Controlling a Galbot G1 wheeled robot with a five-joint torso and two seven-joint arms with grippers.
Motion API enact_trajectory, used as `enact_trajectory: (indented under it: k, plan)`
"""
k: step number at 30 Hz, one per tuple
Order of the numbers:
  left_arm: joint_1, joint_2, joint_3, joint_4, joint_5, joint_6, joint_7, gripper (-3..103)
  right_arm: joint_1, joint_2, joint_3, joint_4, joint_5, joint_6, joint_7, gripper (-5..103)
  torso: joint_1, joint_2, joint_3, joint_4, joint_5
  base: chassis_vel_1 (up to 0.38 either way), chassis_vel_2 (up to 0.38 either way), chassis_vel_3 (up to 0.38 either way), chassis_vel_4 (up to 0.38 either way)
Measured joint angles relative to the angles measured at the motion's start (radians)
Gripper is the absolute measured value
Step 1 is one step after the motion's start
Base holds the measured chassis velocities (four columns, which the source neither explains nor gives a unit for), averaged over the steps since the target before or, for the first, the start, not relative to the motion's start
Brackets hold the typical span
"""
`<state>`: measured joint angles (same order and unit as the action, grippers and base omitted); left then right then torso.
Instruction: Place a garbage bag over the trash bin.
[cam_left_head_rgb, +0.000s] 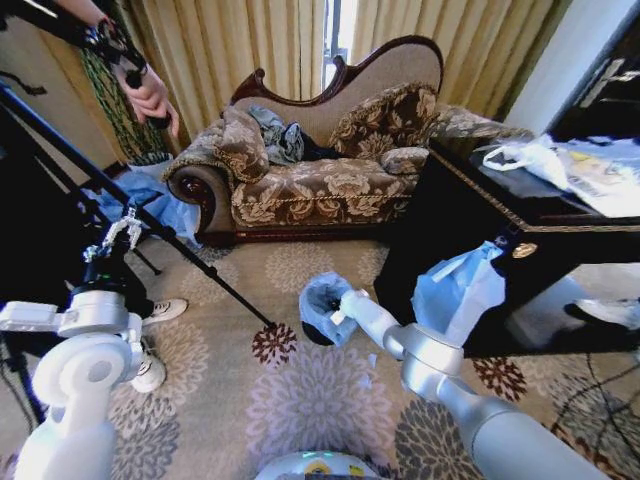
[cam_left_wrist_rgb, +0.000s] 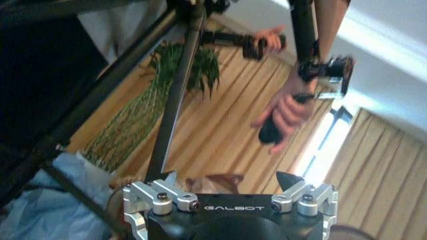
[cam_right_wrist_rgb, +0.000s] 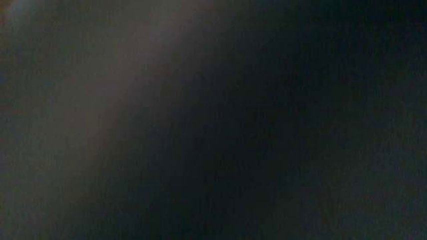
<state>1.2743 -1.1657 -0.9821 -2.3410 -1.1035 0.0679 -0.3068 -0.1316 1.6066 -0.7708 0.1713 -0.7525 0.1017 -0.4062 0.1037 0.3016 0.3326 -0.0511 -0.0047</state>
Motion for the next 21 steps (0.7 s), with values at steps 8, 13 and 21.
enact_trajectory:
  k: [8,13,21]
  plan:
    - [0.013,-0.009,-0.001,0.007,0.007,-0.005,0.000,99,0.006,0.001,-0.050,0.057,0.173,-0.055,-0.011,65,-0.001,0.001,-0.001,0.0013,0.0001,0.000,0.000,0.000,0.000]
    - [0.025,-0.029,0.019,-0.003,0.025,-0.007,0.002,99,0.027,0.000,-0.075,0.116,0.242,-0.087,-0.008,81,-0.001,0.001,-0.001,0.0003,-0.0001,0.000,0.000,0.000,0.000]
    - [0.049,-0.056,0.045,-0.021,0.043,-0.015,0.005,100,0.072,0.001,-0.071,0.169,0.262,-0.136,0.016,100,-0.001,0.002,-0.001,0.0004,-0.0003,0.000,0.000,0.000,0.000]
